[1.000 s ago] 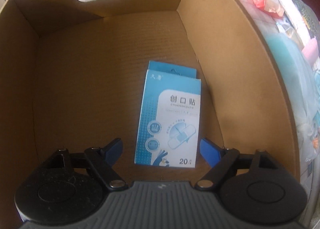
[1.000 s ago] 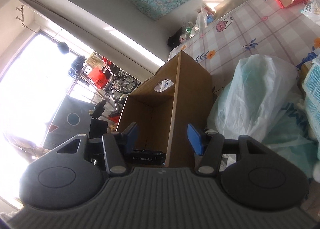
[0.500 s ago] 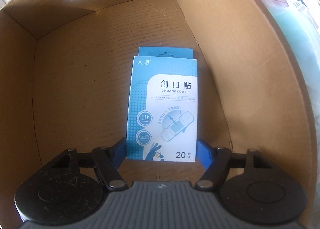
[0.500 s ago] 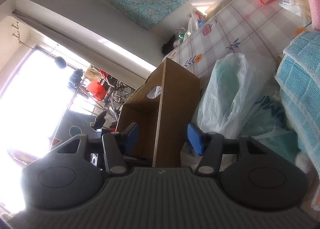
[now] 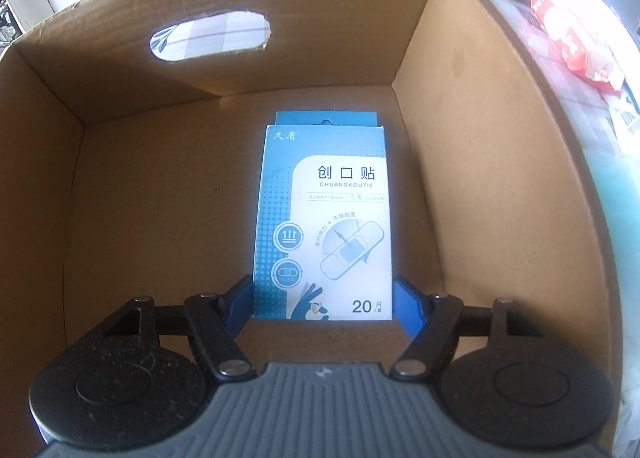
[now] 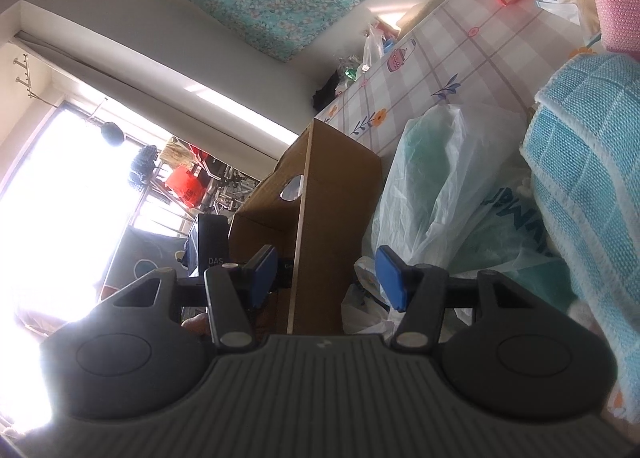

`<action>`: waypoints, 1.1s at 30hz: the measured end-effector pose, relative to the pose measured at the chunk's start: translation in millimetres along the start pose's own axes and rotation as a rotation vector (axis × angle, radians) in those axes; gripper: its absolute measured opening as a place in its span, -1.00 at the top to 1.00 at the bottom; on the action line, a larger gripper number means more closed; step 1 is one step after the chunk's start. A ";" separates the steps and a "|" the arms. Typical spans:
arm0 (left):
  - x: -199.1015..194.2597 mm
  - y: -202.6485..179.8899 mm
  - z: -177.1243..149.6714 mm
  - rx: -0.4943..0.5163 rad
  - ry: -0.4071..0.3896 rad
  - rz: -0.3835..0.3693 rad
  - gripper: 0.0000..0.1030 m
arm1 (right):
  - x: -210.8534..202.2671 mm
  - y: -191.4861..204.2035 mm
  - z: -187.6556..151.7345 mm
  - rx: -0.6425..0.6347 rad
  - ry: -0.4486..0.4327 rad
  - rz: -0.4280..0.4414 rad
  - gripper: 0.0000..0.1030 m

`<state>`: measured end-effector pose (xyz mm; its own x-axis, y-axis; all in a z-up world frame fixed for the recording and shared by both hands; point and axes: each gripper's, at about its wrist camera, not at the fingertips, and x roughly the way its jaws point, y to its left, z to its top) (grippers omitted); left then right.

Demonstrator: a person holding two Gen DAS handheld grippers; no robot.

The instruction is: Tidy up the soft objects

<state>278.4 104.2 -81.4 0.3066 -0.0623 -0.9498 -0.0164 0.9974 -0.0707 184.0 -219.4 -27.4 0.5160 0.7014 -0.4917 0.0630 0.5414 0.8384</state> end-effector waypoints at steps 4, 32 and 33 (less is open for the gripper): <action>1.3 6.2 8.6 -0.034 -0.001 -0.059 -0.50 | 0.5 -2.4 -0.7 0.004 0.003 -0.006 -0.07; 6.6 31.7 23.1 -0.365 0.059 -0.218 -0.04 | 0.0 -17.1 -0.1 0.033 -0.011 -0.015 -0.08; 5.9 32.2 22.3 -0.376 0.051 -0.217 -0.05 | -0.9 -17.4 -0.5 0.036 -0.013 -0.015 -0.08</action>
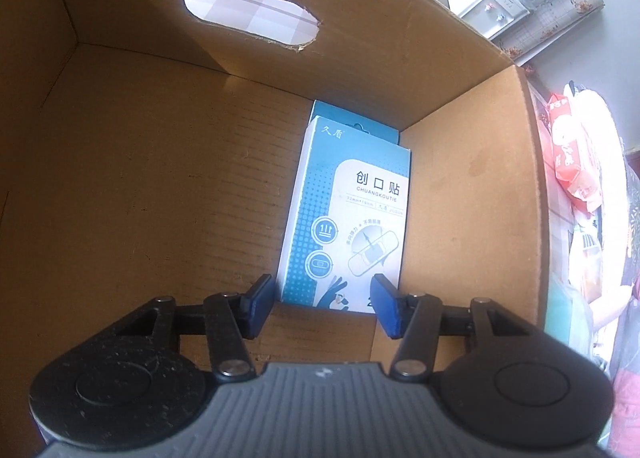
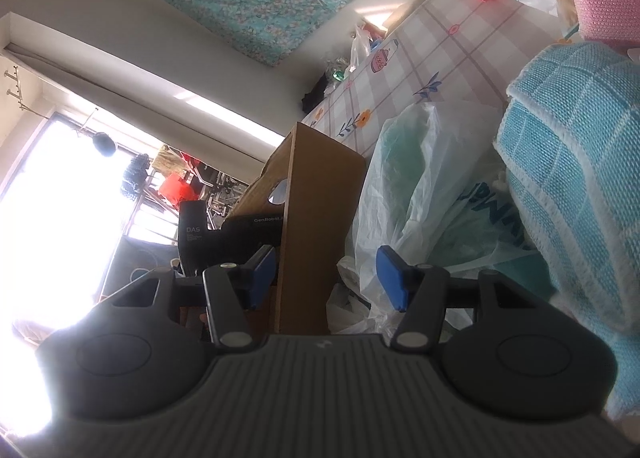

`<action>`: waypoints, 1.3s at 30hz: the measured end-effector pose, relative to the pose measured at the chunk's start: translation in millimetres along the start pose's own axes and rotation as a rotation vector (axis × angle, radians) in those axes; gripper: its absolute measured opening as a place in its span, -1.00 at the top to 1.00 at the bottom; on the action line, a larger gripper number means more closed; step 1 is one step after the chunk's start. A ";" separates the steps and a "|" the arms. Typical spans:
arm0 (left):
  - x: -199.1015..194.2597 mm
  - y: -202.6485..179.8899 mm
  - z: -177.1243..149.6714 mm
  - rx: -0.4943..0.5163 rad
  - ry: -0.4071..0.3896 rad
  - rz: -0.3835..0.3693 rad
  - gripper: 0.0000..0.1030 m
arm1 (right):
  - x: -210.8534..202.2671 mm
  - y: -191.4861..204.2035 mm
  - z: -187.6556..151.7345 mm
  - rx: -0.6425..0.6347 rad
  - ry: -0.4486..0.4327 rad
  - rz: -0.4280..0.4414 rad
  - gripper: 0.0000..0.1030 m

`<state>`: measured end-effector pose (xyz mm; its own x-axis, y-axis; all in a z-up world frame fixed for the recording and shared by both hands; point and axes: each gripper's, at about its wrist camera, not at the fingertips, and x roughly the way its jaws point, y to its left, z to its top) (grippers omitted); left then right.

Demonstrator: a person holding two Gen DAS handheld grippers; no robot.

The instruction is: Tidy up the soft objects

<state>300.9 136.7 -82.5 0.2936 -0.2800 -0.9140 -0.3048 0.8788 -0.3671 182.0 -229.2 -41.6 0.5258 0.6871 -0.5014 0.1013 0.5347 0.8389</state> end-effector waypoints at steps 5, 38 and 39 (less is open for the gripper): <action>-4.1 1.3 -0.6 -0.020 -0.021 -0.002 -0.15 | -12.8 -1.6 -2.1 0.000 -0.028 -0.012 -0.09; -164.7 -105.8 -113.0 0.442 -0.427 -0.120 -0.81 | -94.4 -46.7 -19.2 0.034 -0.236 -0.034 -0.20; -161.6 -116.5 -116.4 0.466 -0.417 -0.141 -0.81 | -96.7 -48.8 -18.3 0.037 -0.242 -0.035 -0.20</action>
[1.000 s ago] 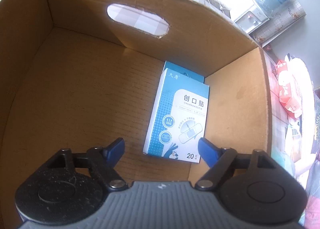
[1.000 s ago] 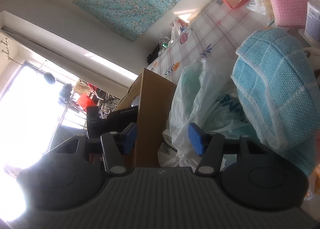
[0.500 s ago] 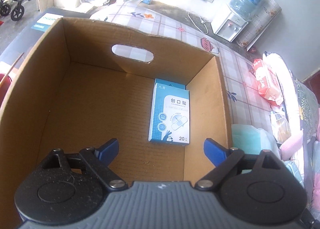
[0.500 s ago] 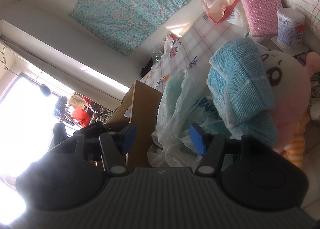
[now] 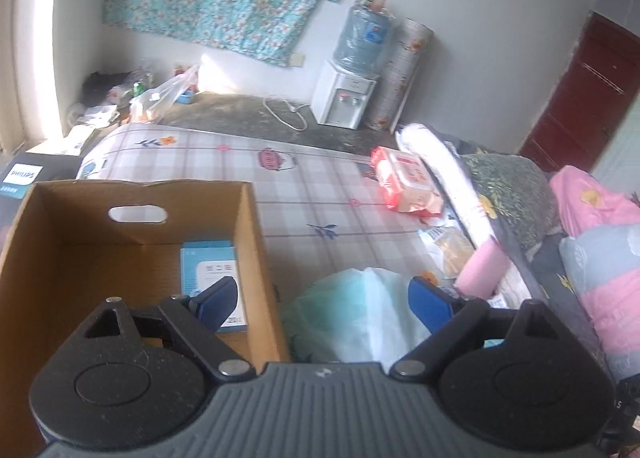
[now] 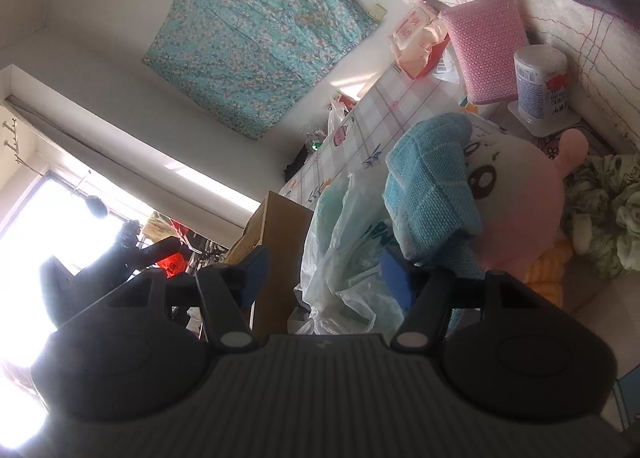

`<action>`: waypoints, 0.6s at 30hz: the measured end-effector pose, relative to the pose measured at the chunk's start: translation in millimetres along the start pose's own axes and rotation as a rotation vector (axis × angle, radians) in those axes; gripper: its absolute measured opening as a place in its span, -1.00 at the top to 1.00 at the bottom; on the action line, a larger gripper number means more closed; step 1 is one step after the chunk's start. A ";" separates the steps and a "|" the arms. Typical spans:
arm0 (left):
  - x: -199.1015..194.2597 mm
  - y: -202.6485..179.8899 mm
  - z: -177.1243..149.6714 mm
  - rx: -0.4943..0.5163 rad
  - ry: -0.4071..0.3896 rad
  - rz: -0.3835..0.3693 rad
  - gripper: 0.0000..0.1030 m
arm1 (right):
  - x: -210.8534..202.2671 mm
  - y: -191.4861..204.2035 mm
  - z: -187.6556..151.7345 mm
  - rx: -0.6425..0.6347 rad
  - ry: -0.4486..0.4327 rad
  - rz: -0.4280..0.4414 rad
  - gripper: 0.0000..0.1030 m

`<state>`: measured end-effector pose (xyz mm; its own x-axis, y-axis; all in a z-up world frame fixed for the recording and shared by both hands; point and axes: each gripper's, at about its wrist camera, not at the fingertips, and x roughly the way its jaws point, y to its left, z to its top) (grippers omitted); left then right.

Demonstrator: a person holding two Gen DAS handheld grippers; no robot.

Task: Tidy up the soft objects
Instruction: 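Grasp the pink mesh sponge on the pile with the right tool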

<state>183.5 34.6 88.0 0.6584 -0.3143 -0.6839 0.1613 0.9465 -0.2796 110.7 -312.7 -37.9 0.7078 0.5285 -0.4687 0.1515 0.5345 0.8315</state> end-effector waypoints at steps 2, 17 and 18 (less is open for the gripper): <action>8.5 -20.7 0.5 0.039 0.007 -0.046 -0.81 | -5.9 -4.1 3.6 0.002 -0.015 -0.004 -0.20; 149.8 -183.2 -8.5 0.554 0.103 -0.199 -0.80 | -3.1 -62.9 127.1 -0.150 -0.176 -0.286 -0.21; 162.7 -190.6 -10.2 0.586 0.113 -0.197 -0.80 | 2.6 -68.1 134.3 -0.156 -0.172 -0.300 -0.21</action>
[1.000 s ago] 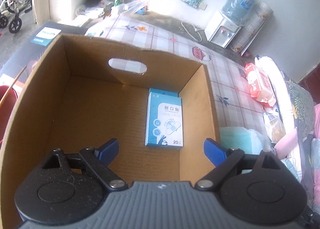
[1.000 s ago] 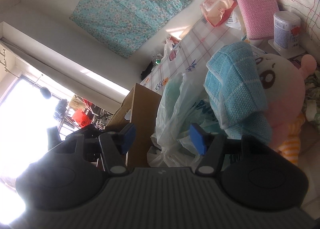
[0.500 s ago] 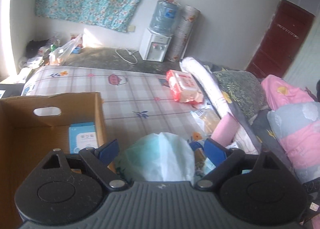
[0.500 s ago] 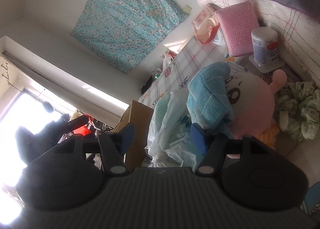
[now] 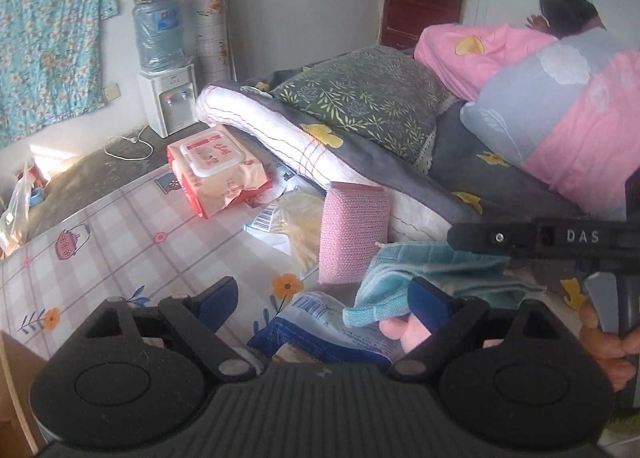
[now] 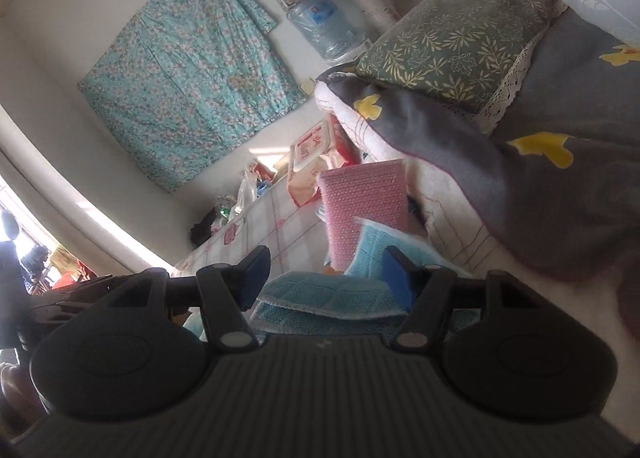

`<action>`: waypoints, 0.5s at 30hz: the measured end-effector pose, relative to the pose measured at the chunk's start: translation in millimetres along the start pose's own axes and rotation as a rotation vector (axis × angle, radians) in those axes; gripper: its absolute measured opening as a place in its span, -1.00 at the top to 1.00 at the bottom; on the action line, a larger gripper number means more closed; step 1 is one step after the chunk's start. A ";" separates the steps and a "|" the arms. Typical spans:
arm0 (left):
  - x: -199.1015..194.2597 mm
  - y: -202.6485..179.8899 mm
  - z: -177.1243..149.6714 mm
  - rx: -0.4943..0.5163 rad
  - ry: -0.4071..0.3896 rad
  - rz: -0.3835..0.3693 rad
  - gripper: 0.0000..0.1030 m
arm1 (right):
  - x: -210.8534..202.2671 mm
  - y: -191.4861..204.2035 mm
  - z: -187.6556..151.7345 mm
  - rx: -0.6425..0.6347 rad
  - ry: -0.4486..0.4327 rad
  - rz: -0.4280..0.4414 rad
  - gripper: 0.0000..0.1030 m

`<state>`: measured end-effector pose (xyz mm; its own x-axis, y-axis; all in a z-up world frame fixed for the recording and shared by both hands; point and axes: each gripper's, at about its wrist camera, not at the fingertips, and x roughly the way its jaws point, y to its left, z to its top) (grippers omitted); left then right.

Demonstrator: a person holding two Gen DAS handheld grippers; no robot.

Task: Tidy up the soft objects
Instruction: 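Grasp the pink mesh sponge on the pile with the right tool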

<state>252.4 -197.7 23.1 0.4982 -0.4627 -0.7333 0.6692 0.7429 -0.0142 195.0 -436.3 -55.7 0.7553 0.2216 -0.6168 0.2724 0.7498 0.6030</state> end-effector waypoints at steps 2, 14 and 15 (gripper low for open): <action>23.0 -3.6 5.7 0.054 0.028 -0.003 -0.73 | 24.5 -9.7 14.7 -0.028 0.014 -0.032 -0.17; 110.4 7.0 37.9 0.046 0.131 -0.111 -0.04 | 77.6 -56.1 65.4 0.157 0.103 0.078 -0.09; 113.1 7.5 38.8 0.045 0.138 -0.116 -0.01 | 81.9 -57.5 66.5 0.153 0.111 0.065 -0.09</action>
<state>335.1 -263.2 -33.5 0.3378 -0.4714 -0.8147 0.7434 0.6645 -0.0762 280.7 -502.8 -107.3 0.7061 0.3401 -0.6211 0.3194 0.6298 0.7081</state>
